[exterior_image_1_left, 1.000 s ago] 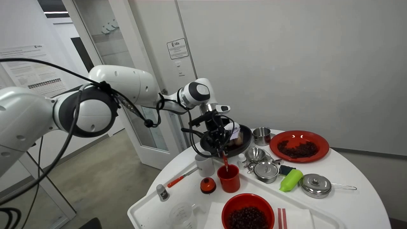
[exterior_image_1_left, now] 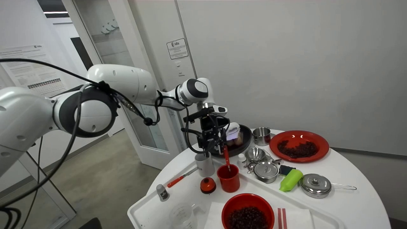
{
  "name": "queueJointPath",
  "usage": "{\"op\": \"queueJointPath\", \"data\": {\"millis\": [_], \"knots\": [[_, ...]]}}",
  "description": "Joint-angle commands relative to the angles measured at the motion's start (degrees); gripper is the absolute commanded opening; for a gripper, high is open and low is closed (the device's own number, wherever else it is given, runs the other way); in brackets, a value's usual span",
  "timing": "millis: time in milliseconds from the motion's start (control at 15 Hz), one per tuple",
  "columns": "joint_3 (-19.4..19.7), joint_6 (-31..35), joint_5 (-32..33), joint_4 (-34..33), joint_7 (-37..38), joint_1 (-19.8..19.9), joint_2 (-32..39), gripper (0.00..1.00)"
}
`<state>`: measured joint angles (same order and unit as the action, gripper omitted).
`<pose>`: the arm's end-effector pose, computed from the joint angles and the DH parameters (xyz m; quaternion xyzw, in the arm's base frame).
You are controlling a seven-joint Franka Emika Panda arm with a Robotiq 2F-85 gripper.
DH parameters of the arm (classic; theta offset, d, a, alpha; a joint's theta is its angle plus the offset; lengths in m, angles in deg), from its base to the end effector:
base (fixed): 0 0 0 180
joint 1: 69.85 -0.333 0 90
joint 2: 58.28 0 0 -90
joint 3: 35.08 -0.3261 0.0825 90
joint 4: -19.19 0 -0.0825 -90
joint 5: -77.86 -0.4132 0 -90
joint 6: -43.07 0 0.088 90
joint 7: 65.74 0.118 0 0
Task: Take the spoon out of the red mug
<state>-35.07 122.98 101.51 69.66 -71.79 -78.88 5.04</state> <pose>0.7505 0.0657 0.1776 0.9250 0.1470 -0.2798 0.2109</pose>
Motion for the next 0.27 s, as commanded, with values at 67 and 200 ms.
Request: {"op": "queueJointPath", "data": {"millis": [67,200], "knots": [[0.0,-0.1,-0.1,0.3,-0.1,0.0,-0.4,0.76],[-0.1,-0.1,-0.1,0.5,-0.1,0.0,-0.4,0.76]]}}
